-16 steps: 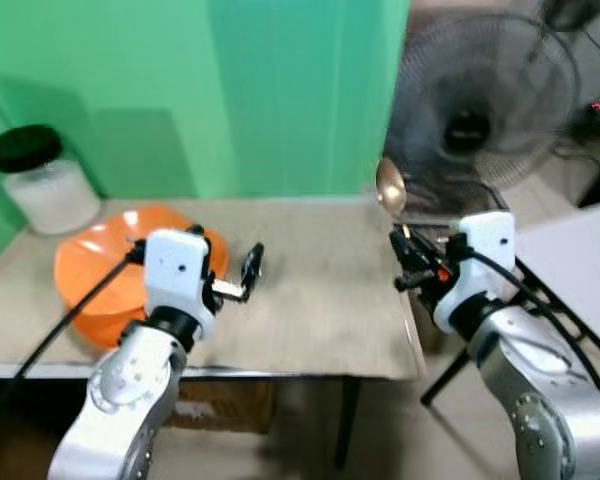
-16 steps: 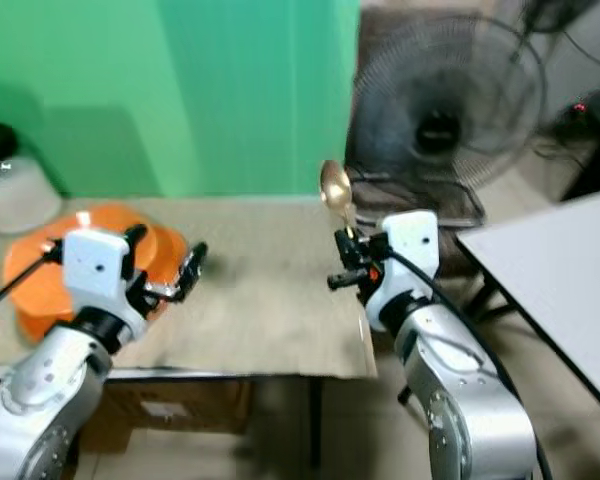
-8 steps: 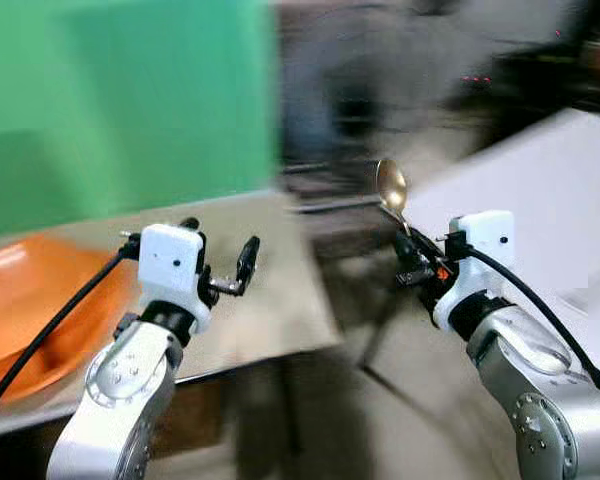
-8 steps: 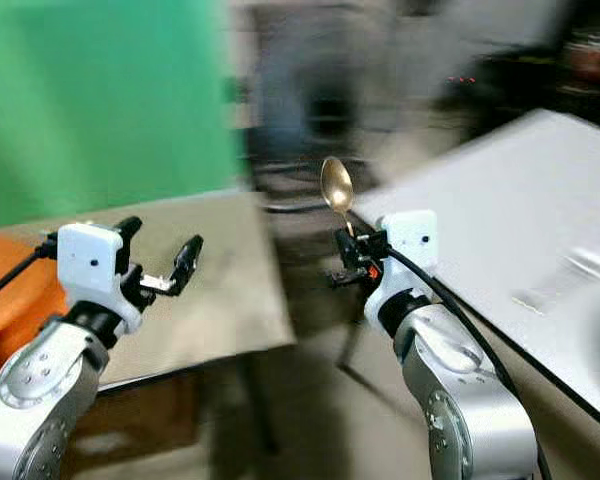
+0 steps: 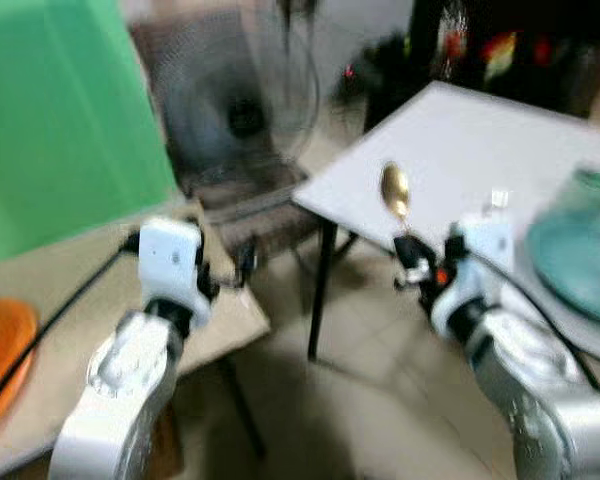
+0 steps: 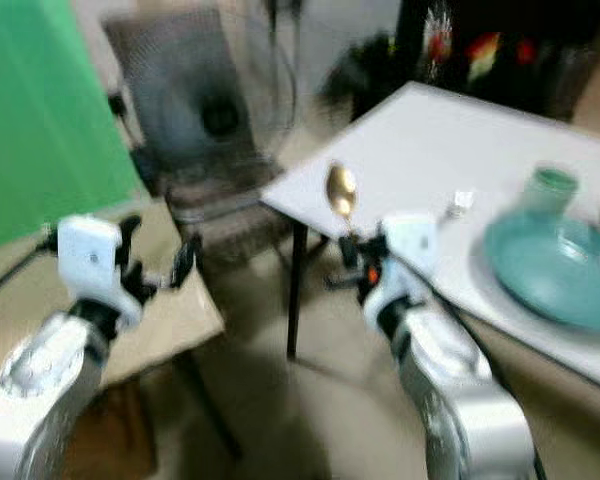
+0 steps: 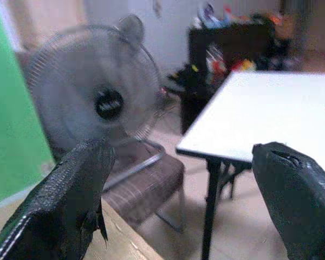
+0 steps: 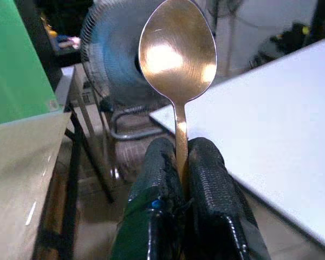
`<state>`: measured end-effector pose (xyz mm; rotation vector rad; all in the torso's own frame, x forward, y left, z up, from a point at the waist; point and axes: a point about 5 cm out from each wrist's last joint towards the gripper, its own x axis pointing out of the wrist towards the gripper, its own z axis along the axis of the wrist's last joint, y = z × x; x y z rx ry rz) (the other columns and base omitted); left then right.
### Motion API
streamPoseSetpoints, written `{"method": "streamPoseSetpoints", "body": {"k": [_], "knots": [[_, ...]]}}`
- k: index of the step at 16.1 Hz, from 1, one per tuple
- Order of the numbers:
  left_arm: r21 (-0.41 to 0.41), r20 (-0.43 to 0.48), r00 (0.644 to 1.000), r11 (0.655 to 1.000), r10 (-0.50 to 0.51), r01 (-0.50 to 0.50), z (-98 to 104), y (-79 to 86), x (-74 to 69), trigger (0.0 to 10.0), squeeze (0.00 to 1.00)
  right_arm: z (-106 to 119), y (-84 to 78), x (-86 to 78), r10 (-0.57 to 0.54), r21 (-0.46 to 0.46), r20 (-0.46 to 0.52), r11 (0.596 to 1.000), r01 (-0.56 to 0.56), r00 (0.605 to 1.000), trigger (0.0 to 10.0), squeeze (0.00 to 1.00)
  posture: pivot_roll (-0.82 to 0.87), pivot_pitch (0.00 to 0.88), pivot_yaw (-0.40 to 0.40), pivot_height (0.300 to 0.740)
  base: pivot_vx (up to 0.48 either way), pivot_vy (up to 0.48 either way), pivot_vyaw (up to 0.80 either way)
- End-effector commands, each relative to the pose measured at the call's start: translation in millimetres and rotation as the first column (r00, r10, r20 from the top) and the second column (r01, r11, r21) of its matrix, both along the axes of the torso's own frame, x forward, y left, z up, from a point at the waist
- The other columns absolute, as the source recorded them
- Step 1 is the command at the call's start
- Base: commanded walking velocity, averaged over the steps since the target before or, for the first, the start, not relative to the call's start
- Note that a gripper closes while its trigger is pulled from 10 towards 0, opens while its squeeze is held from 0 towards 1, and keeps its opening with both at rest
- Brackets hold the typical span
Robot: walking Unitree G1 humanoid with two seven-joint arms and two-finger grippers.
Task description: Setting the table
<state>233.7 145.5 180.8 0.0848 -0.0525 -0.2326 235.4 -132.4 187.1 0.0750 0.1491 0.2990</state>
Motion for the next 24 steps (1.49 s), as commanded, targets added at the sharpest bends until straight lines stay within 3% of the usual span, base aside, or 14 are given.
{"method": "streamPoseSetpoints", "body": {"k": [1, 4, 6, 9, 11, 13, 15, 19, 24], "knots": [[0.006, -0.004, 1.000, 1.000, -0.005, 0.005, -1.1, -3.6, 1.9, 10.0, 0.00, 3.9, 1.1, 0.3, -0.002, -0.003, 0.014, 1.000, 0.002, 1.000, 10.0, 0.00, -0.08, 0.000, 0.035, 0.740, 0.000, -0.480, -0.76], [-0.045, -0.049, 0.999, 0.999, 0.011, -0.013, -5.7, -1.8, 3.4, 10.0, 0.00, 4.4, 0.0, 2.0, -0.020, -0.007, 0.011, 1.000, 0.020, 1.000, 10.0, 0.00, -0.08, 0.000, 0.029, 0.740, 0.000, 0.160, -0.76], [-0.021, -0.039, 0.999, 1.000, 0.020, -0.020, -5.3, -0.1, 3.5, 10.0, 0.00, 4.5, -0.6, 2.5, -0.025, -0.009, 0.009, 1.000, 0.025, 1.000, 10.0, 0.00, -0.08, 0.000, 0.027, 0.740, 0.000, 0.480, -0.76], [0.003, -0.042, 0.999, 1.000, 0.021, -0.020, -5.5, -0.7, 5.2, 10.0, 0.00, 4.6, -0.6, 3.7, -0.032, -0.008, 0.007, 0.999, 0.032, 0.999, 10.0, 0.00, -0.08, 0.000, 0.027, 0.740, 0.000, -0.471, -0.76], [-0.041, -0.071, 0.997, 0.999, 0.012, -0.015, -8.7, -2.2, 4.6, 10.0, 0.00, 4.7, -0.2, 4.2, -0.046, -0.003, 0.006, 0.999, 0.046, 0.999, 10.0, 0.00, -0.08, 0.000, 0.032, 0.740, 0.000, 0.480, -0.76], [-0.028, -0.060, 0.998, 1.000, 0.012, -0.013, -7.6, -2.2, 5.5, 10.0, 0.00, 4.9, -0.3, 4.8, -0.050, -0.002, 0.006, 0.999, 0.050, 0.999, 10.0, 0.00, -0.08, 0.000, 0.033, 0.740, 0.000, 0.471, -0.76], [0.026, -0.024, 0.999, 0.999, 0.025, -0.024, -4.4, -1.2, 6.2, 10.0, 0.00, 4.8, -1.0, 4.7, -0.060, -0.001, 0.005, 0.998, 0.060, 0.998, 10.0, 0.00, -0.08, 0.000, 0.035, 0.740, 0.000, -0.397, -0.76], [-0.008, -0.035, 0.999, 1.000, 0.020, -0.020, -5.9, -3.1, 6.0, 10.0, 0.00, 5.3, -1.6, 4.7, -0.065, -0.002, 0.007, 0.998, 0.065, 0.998, 10.0, 0.00, -0.08, 0.000, 0.039, 0.740, 0.000, -0.360, -0.76], [-0.011, -0.045, 0.999, 0.999, 0.031, -0.032, -7.6, -2.3, 5.8, 10.0, 0.00, 6.4, -7.3, 7.4, -0.082, -0.073, 0.038, 0.994, 0.085, 0.996, 10.0, 0.00, -0.08, 0.000, 0.036, 0.740, 0.000, 0.000, 0.00]]}}
